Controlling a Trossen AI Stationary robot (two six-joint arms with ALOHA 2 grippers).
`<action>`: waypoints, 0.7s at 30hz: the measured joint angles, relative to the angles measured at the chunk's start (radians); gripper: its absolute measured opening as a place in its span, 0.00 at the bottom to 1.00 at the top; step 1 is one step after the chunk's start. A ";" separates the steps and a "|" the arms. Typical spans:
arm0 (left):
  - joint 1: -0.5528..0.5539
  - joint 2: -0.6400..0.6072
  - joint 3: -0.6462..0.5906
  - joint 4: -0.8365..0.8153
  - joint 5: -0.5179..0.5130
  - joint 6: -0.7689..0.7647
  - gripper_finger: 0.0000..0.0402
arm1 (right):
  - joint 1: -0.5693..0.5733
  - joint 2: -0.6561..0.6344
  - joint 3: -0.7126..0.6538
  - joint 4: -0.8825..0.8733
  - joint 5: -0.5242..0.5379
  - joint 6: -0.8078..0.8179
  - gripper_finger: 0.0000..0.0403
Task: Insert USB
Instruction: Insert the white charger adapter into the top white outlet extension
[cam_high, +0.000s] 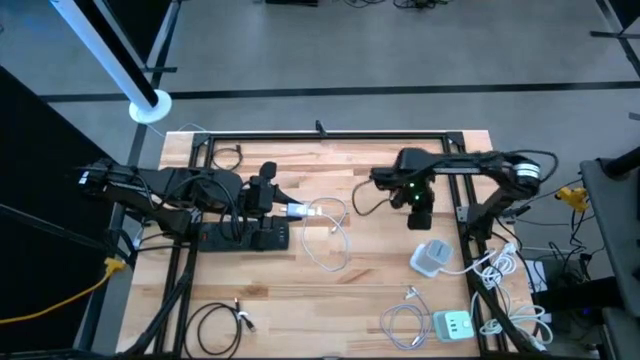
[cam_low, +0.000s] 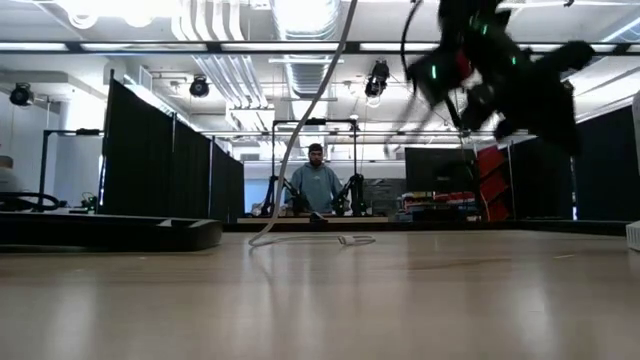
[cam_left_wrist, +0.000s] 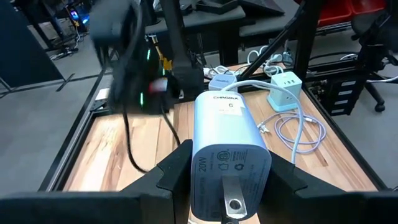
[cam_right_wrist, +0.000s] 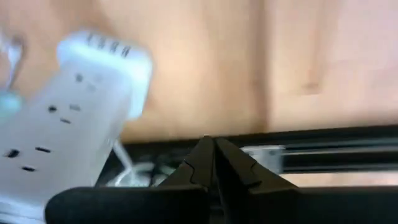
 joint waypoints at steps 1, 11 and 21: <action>0.000 0.000 0.000 -0.004 0.000 0.000 0.29 | 0.020 -0.044 0.022 0.000 0.021 0.037 0.00; 0.012 0.001 -0.071 0.067 0.036 0.080 0.29 | 0.350 -0.358 0.083 0.003 0.022 0.429 0.02; 0.112 0.013 -0.188 0.231 0.208 0.068 0.29 | 0.639 -0.337 0.080 0.009 -0.023 0.812 0.47</action>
